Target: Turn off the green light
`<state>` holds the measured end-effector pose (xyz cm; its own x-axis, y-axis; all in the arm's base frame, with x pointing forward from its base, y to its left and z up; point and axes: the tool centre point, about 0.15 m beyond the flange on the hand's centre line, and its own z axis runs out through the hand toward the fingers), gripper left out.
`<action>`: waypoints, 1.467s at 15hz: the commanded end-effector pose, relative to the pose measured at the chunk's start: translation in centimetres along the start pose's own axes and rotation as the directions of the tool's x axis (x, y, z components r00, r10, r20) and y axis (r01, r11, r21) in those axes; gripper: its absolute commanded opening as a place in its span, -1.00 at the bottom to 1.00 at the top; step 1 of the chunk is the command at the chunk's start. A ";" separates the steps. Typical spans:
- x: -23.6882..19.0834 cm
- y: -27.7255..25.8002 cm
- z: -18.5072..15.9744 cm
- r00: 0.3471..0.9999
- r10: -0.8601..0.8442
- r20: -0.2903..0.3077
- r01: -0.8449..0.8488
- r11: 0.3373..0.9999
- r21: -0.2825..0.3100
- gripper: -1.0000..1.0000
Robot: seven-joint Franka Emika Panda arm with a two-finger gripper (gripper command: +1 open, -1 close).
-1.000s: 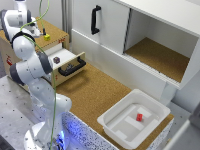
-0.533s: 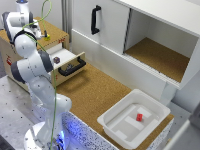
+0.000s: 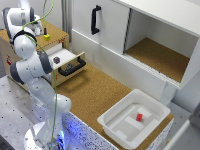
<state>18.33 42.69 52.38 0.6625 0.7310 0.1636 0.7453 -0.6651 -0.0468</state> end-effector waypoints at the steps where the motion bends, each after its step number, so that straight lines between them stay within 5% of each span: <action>1: 0.4 0.2 -1.2 0.999 0.025 0.048 -0.026 1.000 0.014 1.00; 17: 0.4 0.2 -1.2 0.999 0.025 0.048 -0.026 1.000 0.014 1.00; 18: 0.5 -0.1 -0.2 1.000 0.020 0.005 -0.020 1.000 -0.001 1.00; 22: 3.3 0.0 0.3 0.988 0.156 0.001 -0.155 0.986 0.052 1.00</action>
<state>18.67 42.84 52.84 0.7017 0.6902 0.1767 0.7080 -0.7033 -0.0645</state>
